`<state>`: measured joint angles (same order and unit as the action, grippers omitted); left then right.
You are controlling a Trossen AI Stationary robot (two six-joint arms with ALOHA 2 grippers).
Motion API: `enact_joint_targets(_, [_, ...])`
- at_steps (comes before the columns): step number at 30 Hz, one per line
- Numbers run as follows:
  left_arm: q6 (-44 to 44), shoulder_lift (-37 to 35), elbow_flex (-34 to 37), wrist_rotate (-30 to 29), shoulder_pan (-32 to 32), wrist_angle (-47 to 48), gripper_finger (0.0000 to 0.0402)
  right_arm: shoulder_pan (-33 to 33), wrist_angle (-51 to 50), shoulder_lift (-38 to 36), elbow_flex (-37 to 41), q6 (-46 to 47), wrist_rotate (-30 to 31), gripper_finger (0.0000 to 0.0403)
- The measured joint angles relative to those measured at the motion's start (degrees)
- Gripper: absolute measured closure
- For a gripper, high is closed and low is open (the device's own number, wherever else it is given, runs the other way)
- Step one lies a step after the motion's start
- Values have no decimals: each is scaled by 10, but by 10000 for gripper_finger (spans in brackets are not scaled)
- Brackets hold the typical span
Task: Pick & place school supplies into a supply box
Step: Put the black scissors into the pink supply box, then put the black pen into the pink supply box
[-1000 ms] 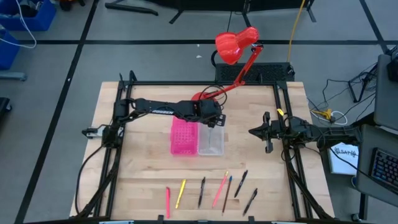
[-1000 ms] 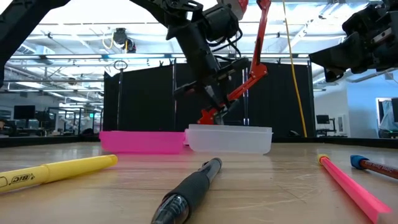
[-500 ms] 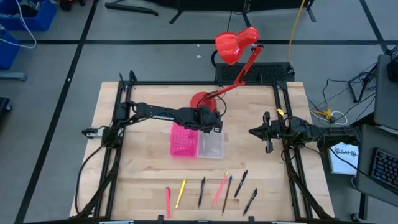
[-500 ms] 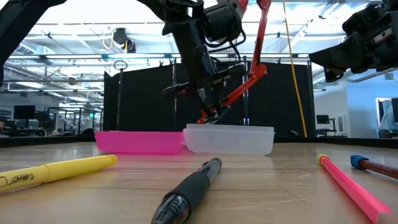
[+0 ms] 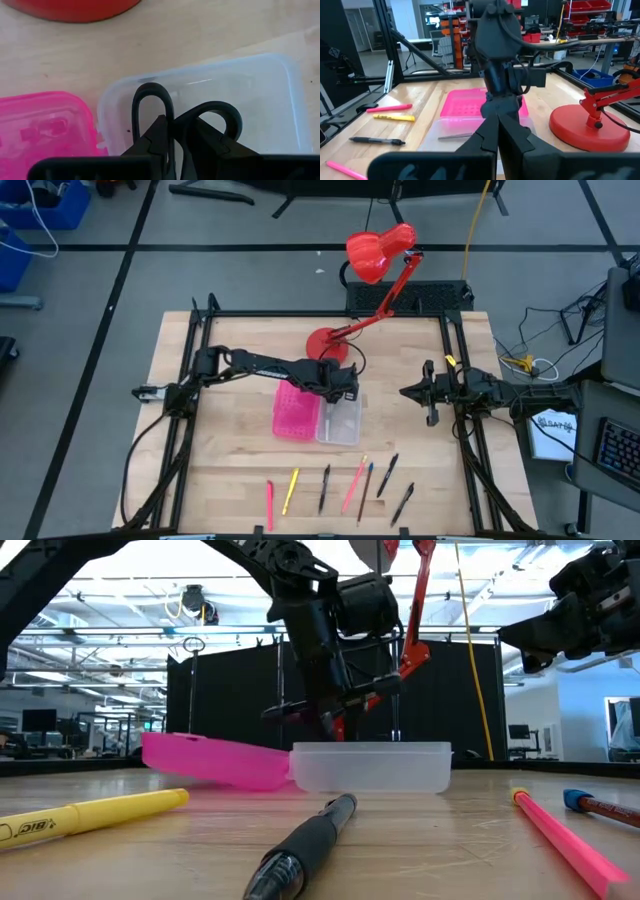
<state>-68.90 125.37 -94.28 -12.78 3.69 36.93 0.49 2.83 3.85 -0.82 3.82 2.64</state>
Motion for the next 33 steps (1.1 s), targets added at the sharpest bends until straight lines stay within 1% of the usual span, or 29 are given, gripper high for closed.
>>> enact_joint_targets(1, [-3, 0, 0, 2, 1, 0, 340, 0, 0, 1, 0, 0, 0, 403])
enact_joint_targets(2, [-4, 0, 0, 4, 1, -1, 328, 0, -1, 2, 0, 0, 0, 403])
enact_joint_targets(8, [13, -13, -6, 10, 1, 0, 203, 0, -1, 2, 0, 0, 0, 403])
enact_joint_targets(11, [34, -16, -22, 11, 1, 5, 157, 0, -1, 3, 0, 0, 0, 403])
enact_joint_targets(14, [67, -32, -43, 9, 1, 17, 130, 0, -1, 5, 0, 0, 0, 403])
enact_joint_targets(16, [105, -57, -59, 6, 1, 32, 122, 0, 0, 5, 0, 3, 0, 403])
enact_joint_targets(18, [139, -98, -65, -19, -7, 65, 120, 0, 1, 5, 0, 13, 0, 403])
enact_joint_targets(21, [164, -175, -48, -83, -32, 114, 136, 0, 1, 8, 0, 26, -14, 403])
enact_joint_targets(23, [170, -234, -20, -111, -53, 132, 164, 0, -5, 8, 0, 33, -28, 403])
enact_joint_targets(25, [172, -299, 24, -139, -74, 142, 202, 0, -7, 9, 0, 38, -31, 403])
enact_joint_targets(27, [166, -367, 85, -173, -95, 140, 248, 0, -7, 11, 0, 41, -31, 403])
enact_joint_targets(29, [159, -436, 164, -216, -118, 120, 300, 0, -8, 13, 0, 41, -40, 403])
enact_joint_targets(31, [171, -506, 253, -251, -140, 69, 358, 0, -6, 15, 0, 39, -66, 403])
enact_joint_targets(32, [178, -539, 300, -259, -148, 41, 379, 0, -5, 17, 0, 38, -80, 403])
enact_joint_targets(33, [190, -571, 349, -260, -154, 4, 389, 0, -4, 19, 0, 36, -92, 403])
